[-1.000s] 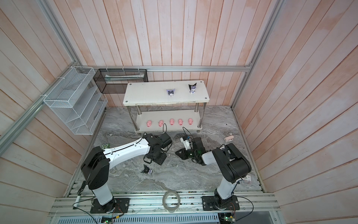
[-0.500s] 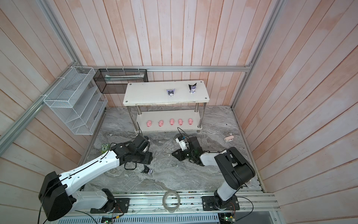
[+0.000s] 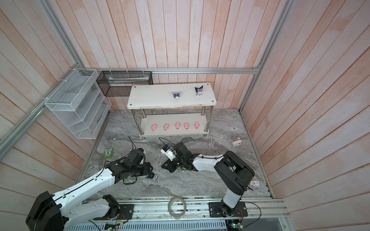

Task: Organize plastic toys on shelves
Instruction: Turn over the plastic toy at the bottom-left of the table.

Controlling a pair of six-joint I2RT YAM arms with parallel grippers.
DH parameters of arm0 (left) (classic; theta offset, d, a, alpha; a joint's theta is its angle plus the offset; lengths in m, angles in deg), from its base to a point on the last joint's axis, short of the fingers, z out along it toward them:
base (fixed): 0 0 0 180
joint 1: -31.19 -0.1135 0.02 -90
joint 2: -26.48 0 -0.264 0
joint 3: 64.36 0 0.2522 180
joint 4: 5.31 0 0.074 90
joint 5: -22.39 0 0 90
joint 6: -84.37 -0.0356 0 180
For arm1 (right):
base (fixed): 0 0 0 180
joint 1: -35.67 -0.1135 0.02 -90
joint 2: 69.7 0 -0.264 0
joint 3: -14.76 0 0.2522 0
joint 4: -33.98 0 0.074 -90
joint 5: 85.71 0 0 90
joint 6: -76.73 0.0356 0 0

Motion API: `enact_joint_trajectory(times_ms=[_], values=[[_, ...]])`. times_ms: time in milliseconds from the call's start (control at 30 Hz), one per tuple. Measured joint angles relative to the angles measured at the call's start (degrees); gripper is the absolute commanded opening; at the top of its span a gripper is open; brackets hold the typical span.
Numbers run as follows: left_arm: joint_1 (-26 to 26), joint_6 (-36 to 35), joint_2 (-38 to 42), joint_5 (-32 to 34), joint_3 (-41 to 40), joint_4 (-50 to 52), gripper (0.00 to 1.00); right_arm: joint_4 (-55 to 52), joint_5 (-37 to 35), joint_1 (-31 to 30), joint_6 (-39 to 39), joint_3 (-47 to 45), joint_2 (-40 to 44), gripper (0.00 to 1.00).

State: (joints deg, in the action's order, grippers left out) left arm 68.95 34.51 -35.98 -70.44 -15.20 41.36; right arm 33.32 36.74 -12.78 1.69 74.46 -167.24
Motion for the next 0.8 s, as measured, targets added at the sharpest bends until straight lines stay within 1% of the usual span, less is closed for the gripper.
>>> enact_joint_trajectory(times_ms=[200, 467, 800], values=[[0.00, 0.44, -1.60, -2.08, -2.64, -3.58, 0.58, -1.79, 0.42, -0.63, -0.22, 1.05, -1.40, 0.11], [-0.02, 0.44, -4.09, -3.19, -3.74, -8.00, 0.58, -5.14, 1.62, -3.67, -1.60, 2.69, -3.02, 0.07], [-0.26, 0.48, -5.77, -3.37, -6.47, -11.26, 0.58, -7.34, 2.08, -3.87, -2.60, 3.21, -3.56, 0.05]])
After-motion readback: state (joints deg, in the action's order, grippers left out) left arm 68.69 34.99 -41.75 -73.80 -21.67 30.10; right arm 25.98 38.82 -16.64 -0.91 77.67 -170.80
